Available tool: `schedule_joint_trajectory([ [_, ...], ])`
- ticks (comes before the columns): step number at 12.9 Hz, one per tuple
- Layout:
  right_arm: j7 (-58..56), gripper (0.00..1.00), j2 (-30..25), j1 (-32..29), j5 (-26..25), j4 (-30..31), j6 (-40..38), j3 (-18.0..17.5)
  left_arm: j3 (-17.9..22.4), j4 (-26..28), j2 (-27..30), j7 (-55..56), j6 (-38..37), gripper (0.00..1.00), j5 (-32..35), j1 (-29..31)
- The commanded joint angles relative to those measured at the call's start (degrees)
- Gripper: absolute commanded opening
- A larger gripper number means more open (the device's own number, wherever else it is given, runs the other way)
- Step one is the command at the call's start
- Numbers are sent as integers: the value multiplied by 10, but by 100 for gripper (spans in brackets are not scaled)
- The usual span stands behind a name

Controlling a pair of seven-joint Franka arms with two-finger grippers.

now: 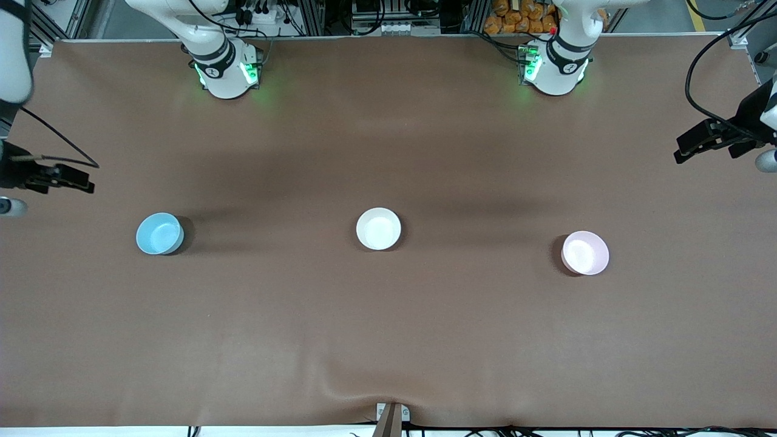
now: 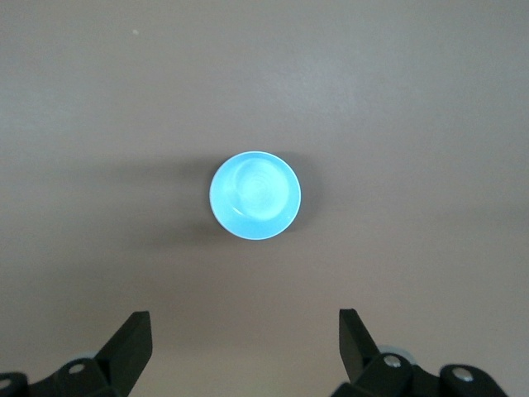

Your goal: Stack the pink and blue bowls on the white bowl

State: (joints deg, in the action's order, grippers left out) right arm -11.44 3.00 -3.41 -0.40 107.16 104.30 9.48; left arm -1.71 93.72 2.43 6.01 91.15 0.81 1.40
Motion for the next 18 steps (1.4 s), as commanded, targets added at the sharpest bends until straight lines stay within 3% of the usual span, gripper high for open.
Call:
schedule_joint_trajectory([
  [1, -5, 100, -19, -8, 6, 79, 70, 3, -5, 41, 6, -13, 47, 100, 10, 17],
  [8, -6, 100, -15, -8, 8, 86, 82, 4, -5, 145, 3, -13, 180, 100, 11, 25],
  [18, -6, 100, -12, -18, 8, 86, 78, 4, -3, 168, 3, -13, 195, 100, 13, 26],
])
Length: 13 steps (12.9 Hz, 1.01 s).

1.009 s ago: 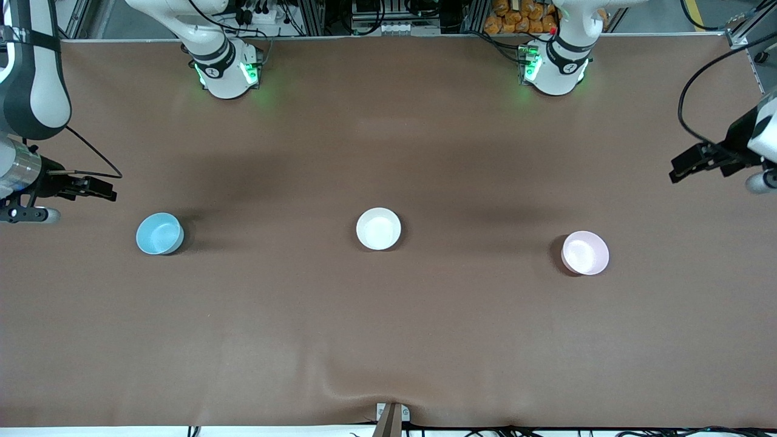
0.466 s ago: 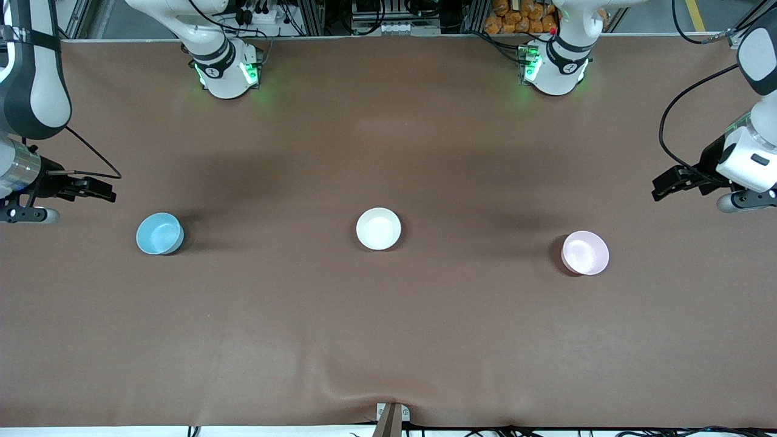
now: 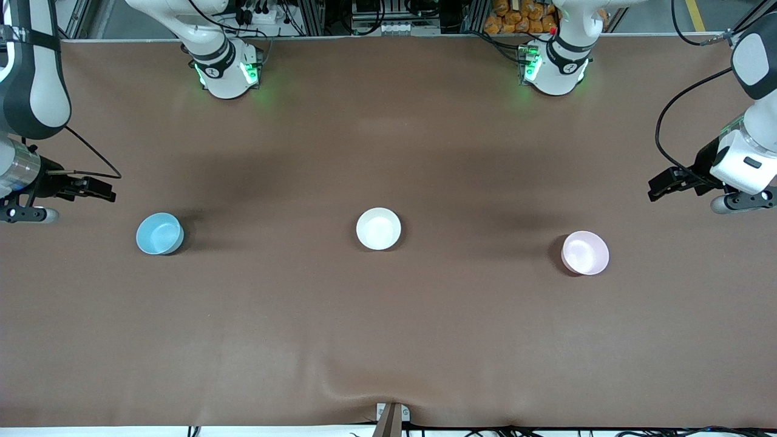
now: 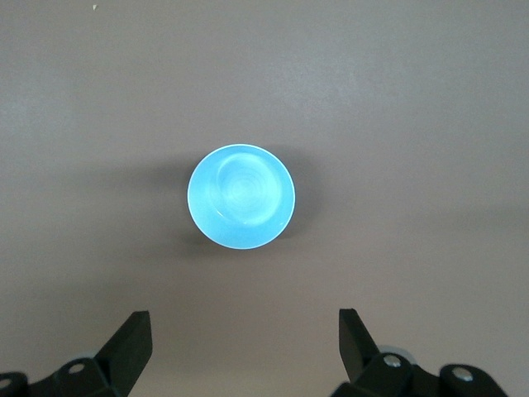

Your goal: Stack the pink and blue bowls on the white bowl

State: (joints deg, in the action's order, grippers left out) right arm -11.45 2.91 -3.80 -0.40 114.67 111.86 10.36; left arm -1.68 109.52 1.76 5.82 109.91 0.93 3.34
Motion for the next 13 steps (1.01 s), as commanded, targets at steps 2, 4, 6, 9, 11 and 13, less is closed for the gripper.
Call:
schedule_joint_trajectory([
  [2, -8, 100, -12, -15, 8, 11, 1, -5, -4, 10, 10, -12, 7, 100, 12, 14],
  [4, -13, 100, -12, -16, 8, 10, -1, -5, -3, 11, 11, -19, 7, 100, 12, 17],
  [6, -13, 100, -11, -17, 8, 11, 2, -5, -4, 10, 10, -24, 7, 100, 12, 26],
  [9, -14, 100, 4, -17, 8, 12, 13, -5, -4, 9, 10, -24, 7, 100, 12, 26],
  [11, -14, 100, 13, -21, 8, 43, 69, -5, -4, 10, 16, -25, 6, 100, 12, 25],
  [13, -14, 100, 16, -23, 8, 79, 131, -5, -6, 11, 19, -25, 0, 100, 12, 25],
])
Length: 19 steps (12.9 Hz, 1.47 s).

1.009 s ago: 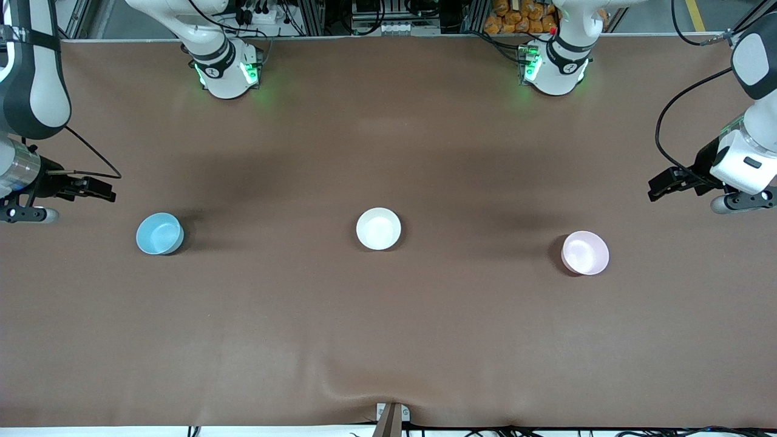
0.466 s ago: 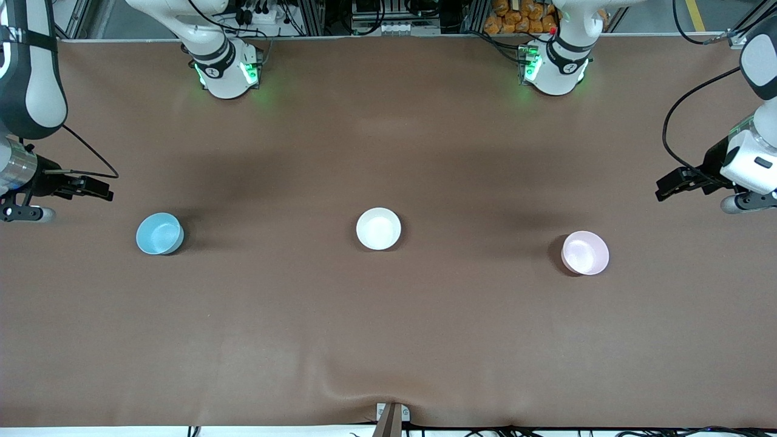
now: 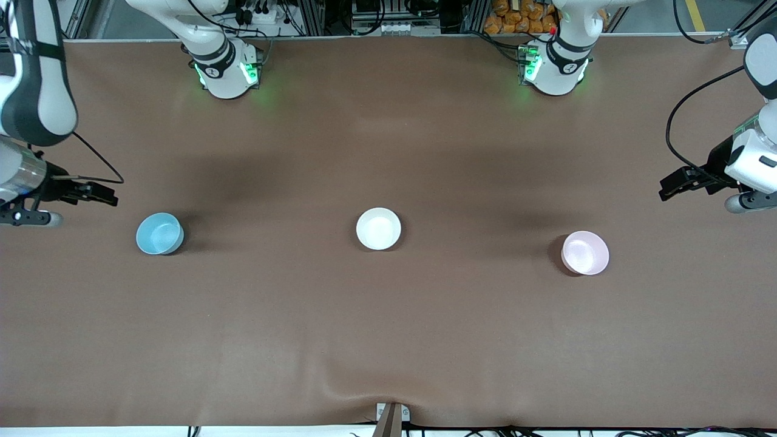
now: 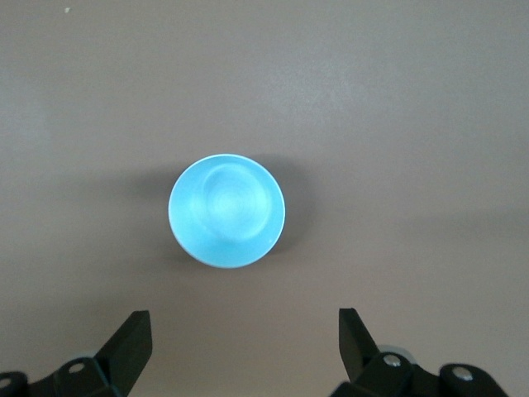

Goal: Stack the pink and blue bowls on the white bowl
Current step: 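Reach both grippers down to the blue and pink bowl rims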

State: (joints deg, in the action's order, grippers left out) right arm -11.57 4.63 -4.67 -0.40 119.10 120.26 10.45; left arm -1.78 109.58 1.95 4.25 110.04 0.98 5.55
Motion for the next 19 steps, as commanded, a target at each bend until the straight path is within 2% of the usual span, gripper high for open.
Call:
schedule_joint_trajectory([
  [1, -13, 100, 7, -14, 7, 39, 60, -6, -5, 19, 18, -9, -1, 100, 11, 3],
  [5, -37, 100, 44, -26, 33, 39, 99, -6, -6, 35, 17, -9, 6, 100, 11, -1],
  [7, -67, 99, 73, -35, 85, 38, 121, -6, -6, 62, 11, -9, 45, 100, 11, -1],
  [10, -81, 85, 105, -34, 102, 39, 163, -6, -6, 116, -5, -9, 139, 100, 11, 2],
  [11, -81, 81, 114, -35, 102, 39, 172, -6, -6, 130, -19, -9, 168, 100, 11, 2],
  [13, -100, 81, 135, -39, 106, 39, 199, -7, -6, 153, -54, -8, 237, 100, 11, 3],
  [15, -128, 80, 158, -44, 144, 39, 219, -7, -6, 171, -91, -8, 309, 100, 10, 3],
  [17, -168, 68, 170, -44, 185, 39, 224, -7, -6, 172, -138, -4, 367, 100, 10, 3],
  [19, -174, 65, 178, -45, 193, 39, 224, -7, -6, 172, -183, 2, 427, 100, 10, 3],
])
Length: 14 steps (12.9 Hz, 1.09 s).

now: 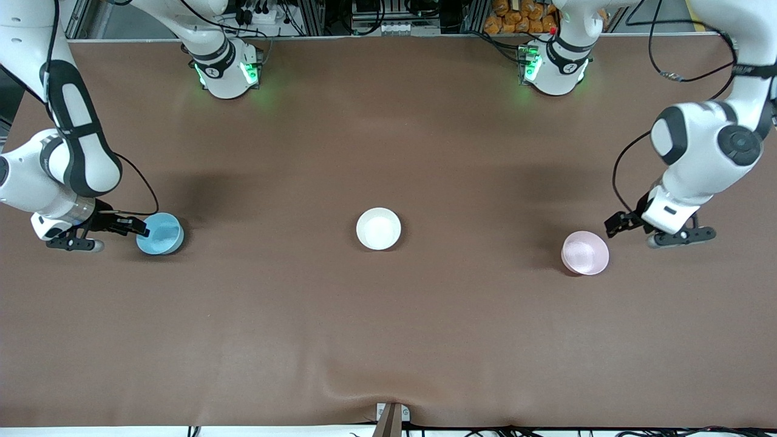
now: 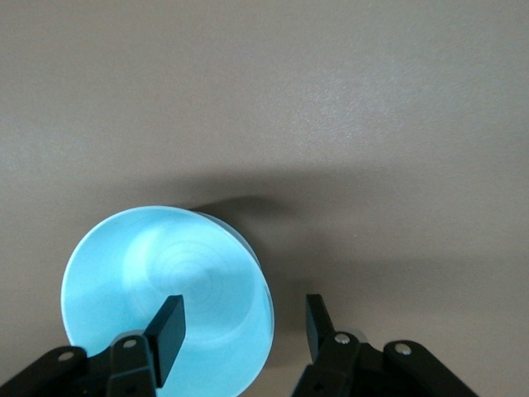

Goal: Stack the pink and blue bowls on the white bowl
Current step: 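Reach both grippers down to the blue and pink bowl rims, then close both grippers on the blue and pink bowl rims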

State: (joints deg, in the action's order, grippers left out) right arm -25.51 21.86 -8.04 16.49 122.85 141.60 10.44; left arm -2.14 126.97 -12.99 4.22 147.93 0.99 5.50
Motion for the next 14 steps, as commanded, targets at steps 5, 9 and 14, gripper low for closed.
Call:
schedule_joint_trajectory([
  [5, -72, 53, 18, -23, 37, -2, 14, -7, -2, -4, -76, 4, 63, 87, 9, 4],
  [9, -162, 27, 33, -28, 112, -6, 12, -6, -2, -7, -102, 4, 69, 37, 9, 4],
  [14, -162, 10, 32, -28, 113, -9, 5, -6, -3, -7, -91, -2, 66, 0, 10, 2],
])
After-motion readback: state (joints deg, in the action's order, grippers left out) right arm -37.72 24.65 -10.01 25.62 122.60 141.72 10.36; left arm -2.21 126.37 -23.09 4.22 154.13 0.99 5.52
